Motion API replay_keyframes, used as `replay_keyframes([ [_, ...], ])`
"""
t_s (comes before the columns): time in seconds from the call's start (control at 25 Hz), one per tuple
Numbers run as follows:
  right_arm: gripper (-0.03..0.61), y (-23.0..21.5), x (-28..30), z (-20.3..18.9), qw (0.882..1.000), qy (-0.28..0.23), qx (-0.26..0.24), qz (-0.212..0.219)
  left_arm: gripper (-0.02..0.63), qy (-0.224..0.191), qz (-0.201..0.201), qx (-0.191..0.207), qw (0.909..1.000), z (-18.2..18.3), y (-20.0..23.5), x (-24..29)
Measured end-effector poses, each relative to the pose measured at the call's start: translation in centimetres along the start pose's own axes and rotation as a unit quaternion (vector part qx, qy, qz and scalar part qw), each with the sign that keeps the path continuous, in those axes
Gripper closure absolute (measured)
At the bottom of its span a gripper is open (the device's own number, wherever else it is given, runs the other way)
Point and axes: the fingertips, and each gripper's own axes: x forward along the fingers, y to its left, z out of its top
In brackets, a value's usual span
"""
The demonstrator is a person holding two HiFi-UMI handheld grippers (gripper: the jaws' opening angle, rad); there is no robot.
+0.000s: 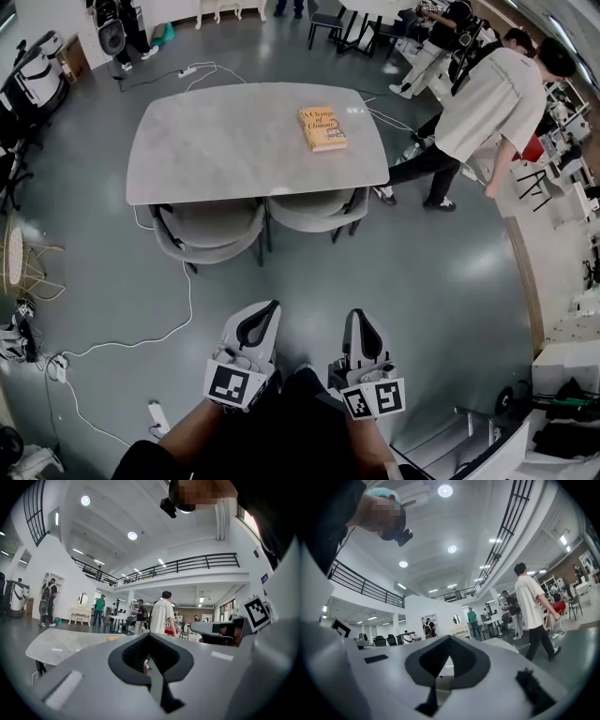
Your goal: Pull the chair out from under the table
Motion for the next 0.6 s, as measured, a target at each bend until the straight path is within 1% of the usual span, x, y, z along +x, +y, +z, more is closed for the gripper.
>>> replay_keyframes([
  [0.16, 0.563, -1.3, 1.6, 0.6, 1.0, -0.008, -0.002, -0.01, 0.606, 0.005, -0.006, 0.013, 0.9999, -0.4, 0.9, 2.0],
  [0.28, 0.563, -3.0, 2.9, 0.6, 1.0, -0.007, -0.001, -0.01, 0.605, 0.005, -0.004, 0.004, 1.0, -0.1, 1.3, 3.8],
  [0.4, 0.563, -4.7, 4.4, 0.1, 1.0, -0.002, 0.001, -0.005, 0.605, 0.011, 0.0, -0.003, 0.9999, 0.1, 1.7, 5.8],
  [0.6, 0.563, -6.1, 7.8, -0.3, 1.0, 0.003, 0.005, 0.016, 0.605, 0.002, 0.02, 0.012, 0.9997, 0.7, 3.8, 8.9],
])
